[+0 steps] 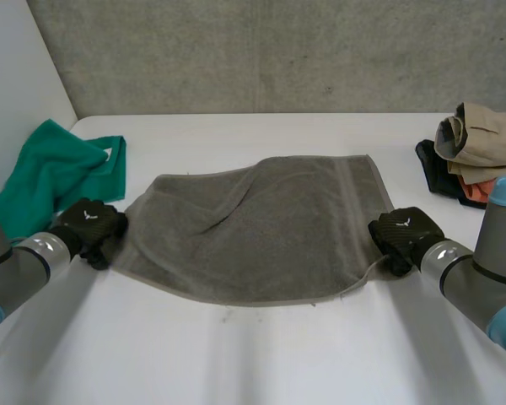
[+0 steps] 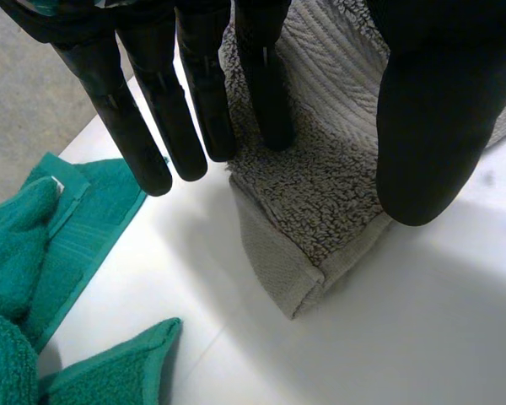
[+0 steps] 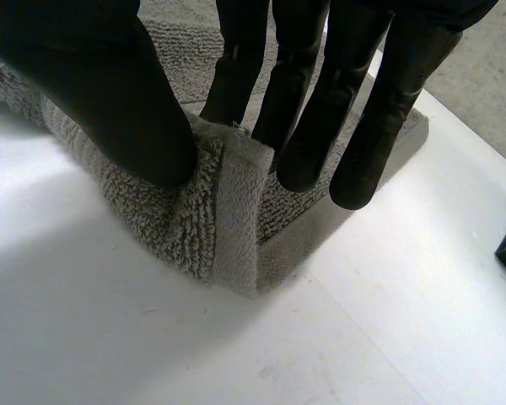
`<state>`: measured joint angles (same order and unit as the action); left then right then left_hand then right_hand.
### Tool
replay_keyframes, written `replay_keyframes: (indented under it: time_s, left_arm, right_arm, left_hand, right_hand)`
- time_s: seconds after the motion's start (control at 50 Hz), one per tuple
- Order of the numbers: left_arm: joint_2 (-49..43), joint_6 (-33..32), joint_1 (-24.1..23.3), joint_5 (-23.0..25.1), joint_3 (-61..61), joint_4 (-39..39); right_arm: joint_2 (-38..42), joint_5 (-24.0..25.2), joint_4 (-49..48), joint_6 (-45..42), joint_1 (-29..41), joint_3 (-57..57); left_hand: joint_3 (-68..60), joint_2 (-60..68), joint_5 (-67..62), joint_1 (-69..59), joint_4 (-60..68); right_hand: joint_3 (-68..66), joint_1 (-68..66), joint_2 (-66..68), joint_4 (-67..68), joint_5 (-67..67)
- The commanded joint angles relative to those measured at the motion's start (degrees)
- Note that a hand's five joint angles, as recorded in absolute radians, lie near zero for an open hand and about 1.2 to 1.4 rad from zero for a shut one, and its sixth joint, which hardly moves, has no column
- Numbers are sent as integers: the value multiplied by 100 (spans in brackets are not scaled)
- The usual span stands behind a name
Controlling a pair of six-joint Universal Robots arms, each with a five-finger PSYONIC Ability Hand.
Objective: Fold the laundry.
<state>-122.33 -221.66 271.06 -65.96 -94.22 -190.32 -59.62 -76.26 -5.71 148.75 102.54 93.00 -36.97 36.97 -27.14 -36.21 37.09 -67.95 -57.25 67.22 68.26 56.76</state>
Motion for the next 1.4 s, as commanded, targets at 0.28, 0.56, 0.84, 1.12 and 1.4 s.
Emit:
replay_keyframes:
  time_s: [0.28,0.56,0.84,1.12,1.4]
  left_arm:
    - [-546,8,-70,-40,668,4]
    - [6,114,-650,-1060,791,65]
    - [122,70,-589,-831,282,65]
    - [412,61,-132,-94,-211,21]
    - [-45,17,-62,-67,17,4]
  right_arm:
    - [29,-3,0,-4,38,7]
    - [-6,-47,26,-4,38,-45]
    - [-6,-38,44,-4,126,7]
    - [29,-12,35,-13,135,7]
    - [47,-12,0,-13,135,25]
  left_hand:
    - [-3091,3091,-3074,-3167,3078]
    - [-4303,4303,-4286,-4379,4291]
    - [-942,942,-925,-1018,929]
    - [-455,455,-438,-531,442]
    - [-50,49,-33,-126,37]
  right_hand:
    - [-1205,-2275,1278,1174,1324]
    - [-1205,-2275,1278,1174,1324]
    - [-1205,-2275,1278,1174,1324]
    - [-1205,-2275,1278,1174,1324]
    - [-1205,-2275,1278,1174,1324]
